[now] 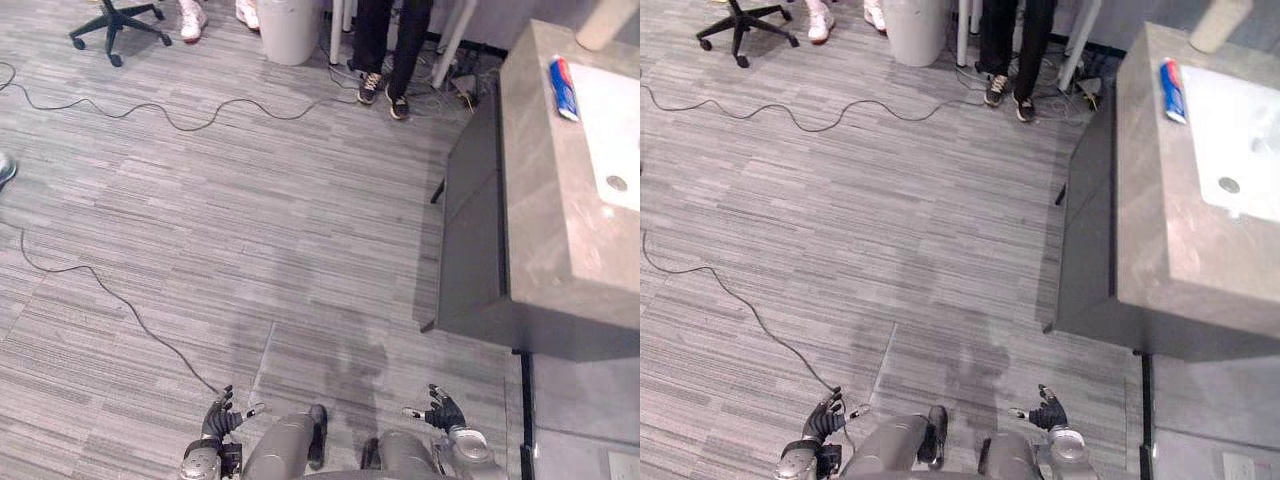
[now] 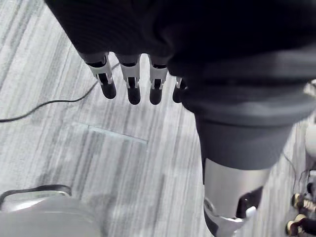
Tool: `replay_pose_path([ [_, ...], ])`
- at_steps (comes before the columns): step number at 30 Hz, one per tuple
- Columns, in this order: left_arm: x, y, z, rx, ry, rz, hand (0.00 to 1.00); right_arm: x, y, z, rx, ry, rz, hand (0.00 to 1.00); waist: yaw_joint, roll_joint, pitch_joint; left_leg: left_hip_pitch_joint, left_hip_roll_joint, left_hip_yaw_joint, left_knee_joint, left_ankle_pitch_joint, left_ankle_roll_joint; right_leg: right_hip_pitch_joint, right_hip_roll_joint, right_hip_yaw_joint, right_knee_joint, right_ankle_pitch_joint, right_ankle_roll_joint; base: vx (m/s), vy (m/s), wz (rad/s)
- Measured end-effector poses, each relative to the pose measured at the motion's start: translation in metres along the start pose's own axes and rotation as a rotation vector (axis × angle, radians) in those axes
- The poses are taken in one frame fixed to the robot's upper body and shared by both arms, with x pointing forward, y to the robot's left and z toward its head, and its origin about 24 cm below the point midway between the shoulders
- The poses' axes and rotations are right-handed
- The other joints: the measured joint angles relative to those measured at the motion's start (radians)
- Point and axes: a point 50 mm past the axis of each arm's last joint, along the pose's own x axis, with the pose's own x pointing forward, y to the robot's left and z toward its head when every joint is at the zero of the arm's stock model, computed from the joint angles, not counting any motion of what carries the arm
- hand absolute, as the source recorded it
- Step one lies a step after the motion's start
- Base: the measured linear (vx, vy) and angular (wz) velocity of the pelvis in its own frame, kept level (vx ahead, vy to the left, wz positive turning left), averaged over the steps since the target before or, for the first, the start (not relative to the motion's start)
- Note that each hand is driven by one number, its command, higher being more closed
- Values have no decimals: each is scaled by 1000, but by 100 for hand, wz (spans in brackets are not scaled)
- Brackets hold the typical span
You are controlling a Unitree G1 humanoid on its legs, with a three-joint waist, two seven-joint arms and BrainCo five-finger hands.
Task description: Organize washtable
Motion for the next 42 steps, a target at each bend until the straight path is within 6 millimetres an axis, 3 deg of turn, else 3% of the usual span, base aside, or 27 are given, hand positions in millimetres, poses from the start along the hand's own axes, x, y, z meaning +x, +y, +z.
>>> replay_pose_path([
  [3, 2, -2, 3, -2, -5, -5, 0, 0, -3, 2, -6, -14, -5, 0, -4, 31, 18, 91, 40, -3, -88, -8, -14, -111, 46, -55, 21, 10, -19, 469, 38, -38],
  [5, 7, -5, 14, 4, -34, -17, 0, 1, -12, 12, -15, -62, -23, 0, -30, 74, 42, 169, 91, -14, -140, -17, -31, -215, 114, -171, -47, 72, -107, 531, 38, -40],
  [6, 10, -7, 19, 6, -46, -22, 0, 0, -14, 13, -19, -68, -29, 0, -42, 76, 43, 178, 96, -15, -138, -20, -37, -238, 125, -196, -86, 99, -127, 707, 73, 8],
  [7, 15, -8, 28, 12, -63, -27, 0, -3, -18, 5, -27, -47, -38, 0, -65, 71, 39, 211, 102, -16, -118, -43, -83, -266, 161, -227, -199, 188, -176, 642, 66, 20],
  [8, 17, -9, 31, 14, -69, -32, 0, -5, -18, -2, -23, -29, -39, 0, -67, 68, 34, 225, 103, -13, -97, -60, -112, -266, 179, -239, -243, 233, -203, 683, 57, 18],
  [9, 18, -7, 33, 22, -75, -32, 0, -10, -18, -13, -15, 3, -44, 0, -69, 38, 14, 241, 89, -8, -32, -91, -166, -243, 191, -250, -325, 313, -257, 581, 15, 28],
  [10, 19, -16, 35, 14, -76, -58, 0, -17, -19, -29, 3, 51, -54, 0, -81, 39, 16, 210, 77, 23, 172, -97, -199, -203, 167, -248, -313, 407, -317, 551, 23, 21],
  [11, 19, -22, 37, 4, -80, -74, 0, -17, -23, -28, 13, 54, -72, 0, -86, 63, 28, 163, 106, 41, 320, -59, -245, -178, 181, -238, -297, 379, -319, 656, 42, 32],
  [12, 19, -28, 40, -10, -97, -91, 0, -19, -24, -32, 19, 68, -79, 0, -94, 77, 33, 63, 177, 96, 575, -34, -256, -120, 187, -222, -292, 326, -307, 748, 19, 4],
  [13, 17, -29, 41, -22, -106, -89, 0, -21, -24, -36, 22, 82, -81, 0, -84, 71, 35, -2, 247, 141, 730, -45, -235, -40, 187, -203, -295, 283, -294, 636, 1, 1],
  [16, 12, -28, 43, -63, -139, -69, 0, -20, -18, -27, 30, 42, -64, 0, -52, 51, 32, -139, 354, 168, 799, -64, -202, 125, 159, -127, -313, 219, -237, 691, 38, -49],
  [19, 10, -30, 42, -73, -137, -71, 0, -17, -12, -12, 54, -18, -46, 0, -24, 37, 38, -291, 365, 143, 662, -75, -183, 227, 129, -13, -358, 192, -192, 523, 170, -87],
  [22, 8, -34, 39, -81, -132, -81, 0, -17, -4, -9, 68, -30, -30, 0, -4, 34, 38, -346, 320, 79, 449, -70, -192, 276, 98, 85, -357, 148, -128, 466, 332, -107],
  [23, 8, -37, 39, -90, -132, -84, 0, -17, -2, -7, 71, -36, -24, 0, 0, 45, 32, -347, 294, 10, 297, -32, -200, 276, 94, 142, -330, 110, -94, 436, 430, -140],
  [24, 5, -37, 29, -93, -103, -79, 0, -16, 2, -8, 78, -31, -16, 0, 8, 53, 23, -327, 285, -7, 258, 117, -145, 273, 97, 206, -287, 67, -60, 597, 618, -152],
  [25, 4, -32, 23, -84, -81, -67, 0, -18, 14, -10, 96, -22, 11, 0, 4, 3, -2, -319, 266, 36, 288, 97, -122, 259, 64, 265, -268, 57, -48, 416, 445, -111],
  [28, 5, -24, 26, -62, -90, -56, 0, -21, 22, -9, 92, -40, 35, 0, 2, -36, -25, -299, 268, 130, 339, 24, -82, 247, 26, 322, -252, 78, -17, 372, 368, -84],
  [29, 4, -22, 22, -57, -81, -52, 0, -21, 23, -6, 91, -52, 38, 0, 9, -47, -29, -269, 270, 179, 338, 9, -71, 218, 10, 337, -197, 89, 9, 286, 305, -138],
  [30, 3, -23, 21, -48, -81, -59, 0, -21, 25, -1, 95, -76, 40, 0, 8, -48, -29, -203, 284, 258, 318, 3, -62, 150, -8, 315, -62, 119, 72, 258, 278, -141],
  [31, 3, -24, 21, -45, -81, -62, 0, -21, 25, 0, 95, -82, 42, 0, 4, -43, -26, -173, 288, 285, 302, -1, -58, 126, -20, 285, -14, 119, 73, 210, 219, -131],
  [33, 3, -26, 23, -38, -90, -70, 0, -20, 29, 2, 85, -87, 58, 0, -2, -30, -23, -77, 304, 387, 234, -6, -60, 42, -50, 111, 85, 109, 46, 191, 149, -122],
  [34, 3, -26, 23, -29, -94, -72, 0, -19, 32, 4, 76, -88, 72, 0, -3, -25, -22, -42, 317, 434, 208, -9, -64, 11, -60, 1, 80, 97, 24, 172, 61, -122],
  [38, 8, -23, 19, -13, -58, -62, 0, -7, 33, 3, 25, -44, 91, 0, -9, -2, -12, 24, 346, 518, 141, -3, -74, -48, -56, -246, -96, 116, -30, 180, -30, -100],
  [39, 10, -20, 17, -4, -43, -53, 0, -5, 30, 1, 0, -27, 91, 0, -10, -1, -11, 48, 339, 528, 120, 11, -100, -56, -50, -313, -192, 178, -84, 217, -99, -66],
  [40, 9, -16, 12, 5, -26, -45, 0, -6, 28, -1, -22, -22, 91, 0, -14, -16, -17, 84, 310, 522, 87, 20, -126, -43, -47, -325, -292, 303, -135, 262, -129, -52],
  [41, 8, -14, 10, 8, -17, -41, 0, -7, 25, -4, -30, -19, 86, 0, -22, -26, -19, 111, 299, 510, 78, 14, -144, -33, -47, -321, -310, 334, -202, 335, -136, -45],
  [42, 7, -19, 6, -8, -1, -46, 0, -5, 15, -5, -48, -12, 67, 0, -30, 29, -18, 139, 328, 491, 74, 4, -173, -9, -8, -325, -305, 329, -204, 345, -152, -33],
])
